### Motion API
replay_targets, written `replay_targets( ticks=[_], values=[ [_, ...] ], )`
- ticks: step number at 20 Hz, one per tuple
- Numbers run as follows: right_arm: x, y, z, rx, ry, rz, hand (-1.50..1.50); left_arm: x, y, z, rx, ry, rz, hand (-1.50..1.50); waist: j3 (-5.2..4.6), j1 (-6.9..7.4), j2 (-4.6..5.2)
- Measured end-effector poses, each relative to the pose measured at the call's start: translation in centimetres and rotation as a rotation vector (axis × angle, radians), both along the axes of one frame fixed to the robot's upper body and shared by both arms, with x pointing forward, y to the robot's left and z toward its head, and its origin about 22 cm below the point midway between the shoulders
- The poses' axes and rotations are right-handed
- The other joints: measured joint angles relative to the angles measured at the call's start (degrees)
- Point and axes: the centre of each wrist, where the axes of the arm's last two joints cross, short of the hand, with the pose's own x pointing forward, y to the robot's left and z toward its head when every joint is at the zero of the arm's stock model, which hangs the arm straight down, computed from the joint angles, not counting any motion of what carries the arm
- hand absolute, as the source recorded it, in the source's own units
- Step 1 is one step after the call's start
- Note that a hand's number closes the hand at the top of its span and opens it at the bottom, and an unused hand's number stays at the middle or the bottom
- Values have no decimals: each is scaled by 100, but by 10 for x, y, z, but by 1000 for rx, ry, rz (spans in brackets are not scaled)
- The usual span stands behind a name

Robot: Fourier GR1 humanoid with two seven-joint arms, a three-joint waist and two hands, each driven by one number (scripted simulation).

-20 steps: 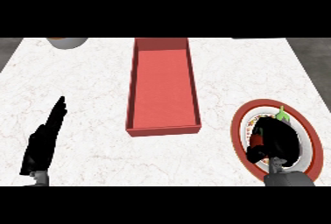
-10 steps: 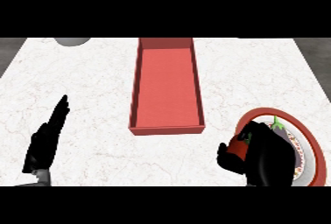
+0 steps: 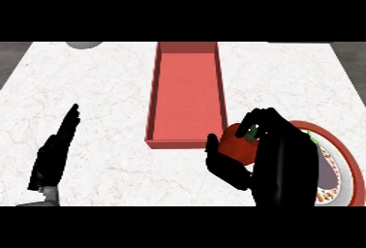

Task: Pick the bell pepper from the plate and place it in the cardboard box

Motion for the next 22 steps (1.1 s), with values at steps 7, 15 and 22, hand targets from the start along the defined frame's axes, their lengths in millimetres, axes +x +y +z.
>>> replay_targets(
  ticks=[7,15,22],
  values=[
    [52,24,33,13,-37,52,150,6,2,-1,-1,1,-5,0,0,52,18],
    [122,45,43,16,39,31,150,9,-2,-1,3,0,-21,0,-1,110,39],
    [181,49,29,58,159,-8,150,10,-5,3,-3,-6,-36,0,0,190,66]
  ],
)
